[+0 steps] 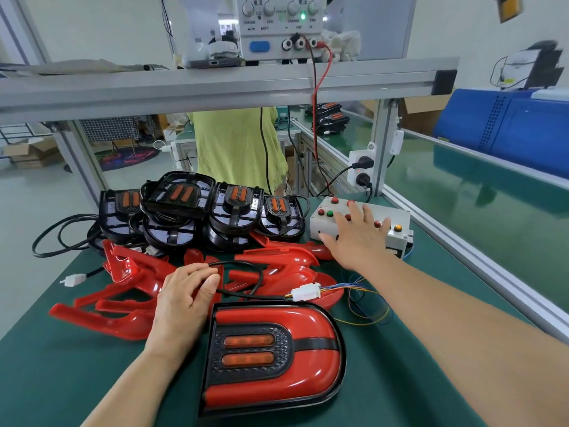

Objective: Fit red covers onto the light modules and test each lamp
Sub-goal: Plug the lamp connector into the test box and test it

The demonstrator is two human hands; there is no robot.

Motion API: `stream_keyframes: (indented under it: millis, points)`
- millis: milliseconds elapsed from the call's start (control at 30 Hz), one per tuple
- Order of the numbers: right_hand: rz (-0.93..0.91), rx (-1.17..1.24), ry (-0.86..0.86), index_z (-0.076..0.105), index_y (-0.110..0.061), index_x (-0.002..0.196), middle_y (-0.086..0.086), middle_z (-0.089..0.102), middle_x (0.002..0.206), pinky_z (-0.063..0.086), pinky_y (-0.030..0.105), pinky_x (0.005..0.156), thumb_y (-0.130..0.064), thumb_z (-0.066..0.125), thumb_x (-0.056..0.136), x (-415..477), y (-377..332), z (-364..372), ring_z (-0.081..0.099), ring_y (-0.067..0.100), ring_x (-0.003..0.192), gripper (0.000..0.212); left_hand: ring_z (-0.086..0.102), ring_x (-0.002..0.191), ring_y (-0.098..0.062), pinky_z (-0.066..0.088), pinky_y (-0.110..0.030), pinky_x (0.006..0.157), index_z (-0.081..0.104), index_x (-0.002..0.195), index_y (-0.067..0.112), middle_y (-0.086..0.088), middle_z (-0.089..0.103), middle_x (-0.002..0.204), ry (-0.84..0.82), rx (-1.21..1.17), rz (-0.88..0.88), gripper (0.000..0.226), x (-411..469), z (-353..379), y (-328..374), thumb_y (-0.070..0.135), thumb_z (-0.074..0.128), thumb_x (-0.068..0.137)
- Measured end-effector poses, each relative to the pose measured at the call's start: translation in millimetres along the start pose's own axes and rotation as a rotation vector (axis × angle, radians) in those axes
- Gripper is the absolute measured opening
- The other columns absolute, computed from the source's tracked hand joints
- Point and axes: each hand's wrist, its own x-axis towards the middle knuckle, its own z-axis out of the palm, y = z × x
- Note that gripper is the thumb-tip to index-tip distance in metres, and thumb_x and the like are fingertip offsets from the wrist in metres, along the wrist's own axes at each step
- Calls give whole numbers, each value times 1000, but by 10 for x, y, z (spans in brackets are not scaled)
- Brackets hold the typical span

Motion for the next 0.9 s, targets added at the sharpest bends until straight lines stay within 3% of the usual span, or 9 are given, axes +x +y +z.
stream_keyframes:
  millis: [900]
  points:
    - [40,11,-19,21,-35,156,1,-5,168,7,72,113,-69,32,96,10,-36,-33,-7,31,154,70,44,120,-10,30,-29,104,72,114,17,8,59,120,-14,7,-14,47,-6,-18,39,48,48,88]
